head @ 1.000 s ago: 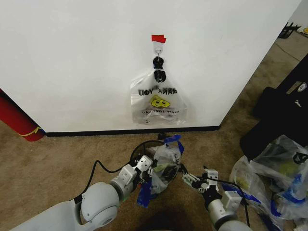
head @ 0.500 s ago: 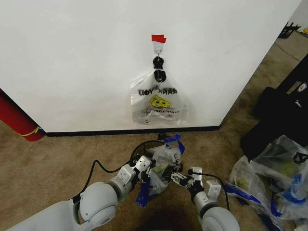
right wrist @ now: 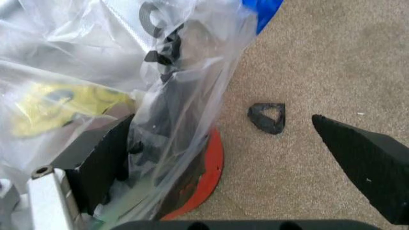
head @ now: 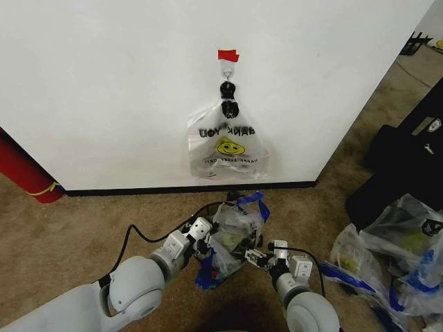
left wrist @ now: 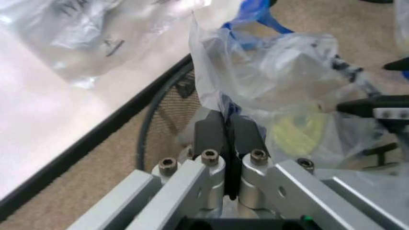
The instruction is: Pick up the garbage bag from the wall and place it over the trash bin.
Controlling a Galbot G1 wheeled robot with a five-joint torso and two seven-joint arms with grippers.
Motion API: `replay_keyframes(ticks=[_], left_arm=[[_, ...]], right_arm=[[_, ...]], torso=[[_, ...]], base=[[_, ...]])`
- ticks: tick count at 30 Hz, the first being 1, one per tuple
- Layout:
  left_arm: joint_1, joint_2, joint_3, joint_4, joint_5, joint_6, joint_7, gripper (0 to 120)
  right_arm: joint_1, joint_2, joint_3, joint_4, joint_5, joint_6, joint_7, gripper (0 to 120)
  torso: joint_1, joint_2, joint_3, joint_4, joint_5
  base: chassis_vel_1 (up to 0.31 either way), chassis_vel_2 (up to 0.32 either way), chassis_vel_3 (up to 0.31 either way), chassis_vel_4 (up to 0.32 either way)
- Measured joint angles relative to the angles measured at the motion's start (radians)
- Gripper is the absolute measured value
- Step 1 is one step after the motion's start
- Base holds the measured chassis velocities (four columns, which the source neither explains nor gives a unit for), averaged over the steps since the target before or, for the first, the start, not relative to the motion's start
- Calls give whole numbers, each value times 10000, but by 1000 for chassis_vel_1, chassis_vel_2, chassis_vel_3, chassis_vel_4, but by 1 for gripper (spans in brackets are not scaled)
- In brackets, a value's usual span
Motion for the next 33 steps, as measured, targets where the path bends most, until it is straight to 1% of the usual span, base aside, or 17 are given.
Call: replay_keyframes(ticks=[10,25,31,32,33], left_arm=[[83,255,-149,56,86,14,-58,0],[242,174,-239,205,128,186,-391,0],[429,214,-203,-127,46,75,-391,0],[450,171,-162,-171,38,69,-383,0],[450,171,-162,-171,38,69,-383,0]], right_arm=[[-69,-6,117,71,47,12,2,100],[-287,-210,409,409,449,46,80,100],[-158,-376,428,446,822,51,87,100],[-95,-382,378,415,927,41,89,98],[-95,-382,378,415,927,41,89,98]], torso=[[0,0,0,0,1],[0,0,0,0,1],[0,0,0,0,2],[0,0,0,0,0],[0,0,0,0,0]], base=[[0,0,0,0],[0,0,0,0],[0,0,0,0],[0,0,0,0],[0,0,0,0]])
